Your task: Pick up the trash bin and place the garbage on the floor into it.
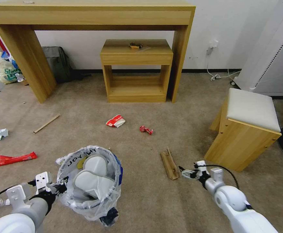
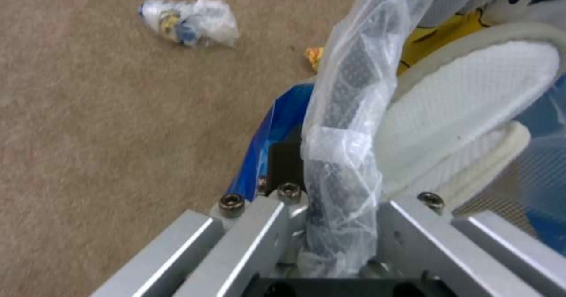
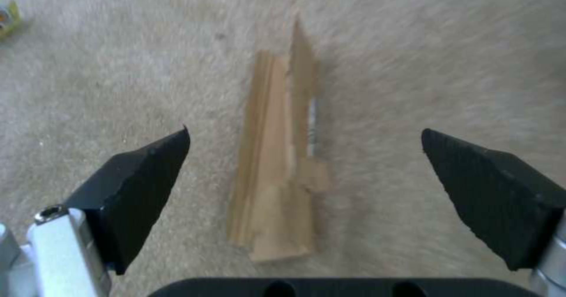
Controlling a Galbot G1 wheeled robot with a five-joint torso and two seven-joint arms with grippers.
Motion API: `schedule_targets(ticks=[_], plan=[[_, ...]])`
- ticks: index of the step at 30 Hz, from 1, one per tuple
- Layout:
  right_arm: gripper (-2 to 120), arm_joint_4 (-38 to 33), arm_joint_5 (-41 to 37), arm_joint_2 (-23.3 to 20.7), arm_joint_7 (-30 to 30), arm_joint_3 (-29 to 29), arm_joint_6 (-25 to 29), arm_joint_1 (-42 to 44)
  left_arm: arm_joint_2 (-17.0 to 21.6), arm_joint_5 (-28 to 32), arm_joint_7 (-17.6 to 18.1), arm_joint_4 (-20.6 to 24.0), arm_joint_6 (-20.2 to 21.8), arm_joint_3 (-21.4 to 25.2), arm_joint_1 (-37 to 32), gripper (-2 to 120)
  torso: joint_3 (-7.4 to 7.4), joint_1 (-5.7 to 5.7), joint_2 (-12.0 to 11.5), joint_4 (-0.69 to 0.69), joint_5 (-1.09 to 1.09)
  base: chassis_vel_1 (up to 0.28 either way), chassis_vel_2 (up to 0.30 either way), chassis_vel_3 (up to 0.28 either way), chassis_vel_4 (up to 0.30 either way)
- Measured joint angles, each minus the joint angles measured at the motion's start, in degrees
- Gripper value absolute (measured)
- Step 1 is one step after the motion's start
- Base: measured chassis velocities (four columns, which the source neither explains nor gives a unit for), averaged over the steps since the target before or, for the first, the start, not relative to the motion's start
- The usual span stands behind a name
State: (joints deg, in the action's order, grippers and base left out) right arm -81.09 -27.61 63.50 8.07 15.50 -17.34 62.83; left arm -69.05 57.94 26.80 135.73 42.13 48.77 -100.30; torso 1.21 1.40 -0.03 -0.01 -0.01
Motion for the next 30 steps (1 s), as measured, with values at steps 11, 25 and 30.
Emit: schedule_targets(ticks=[11, 25, 30], plan=[[96, 12.69, 3.74, 6.74, 1.33, -2.28, 0.77, -7.55, -0.19, -0.32, 0.41, 0.64, 0.0, -0.25, -1.24, 0, 0.0, 0.0, 0.0, 0.0, 0.0, 0.0, 0.0, 0.0, 0.0], [44, 18.27, 6.14, 8.93, -2.04, -1.95, 0.92, -9.76, -0.08, -0.35, 0.6, 0.68, 0.0, -0.62, -0.73, 0, -0.01, 0.0, 0.0, -0.02, 0.0, 0.0, 0.0, 0.0, 0.0], [27, 18.48, 6.44, 9.3, -2.49, -1.81, 0.99, -9.76, -0.16, -0.35, 0.42, 0.59, 0.0, -0.63, -0.76, 0, -0.01, 0.0, 0.0, -0.01, 0.0, 0.0, 0.0, 0.0, 0.0]])
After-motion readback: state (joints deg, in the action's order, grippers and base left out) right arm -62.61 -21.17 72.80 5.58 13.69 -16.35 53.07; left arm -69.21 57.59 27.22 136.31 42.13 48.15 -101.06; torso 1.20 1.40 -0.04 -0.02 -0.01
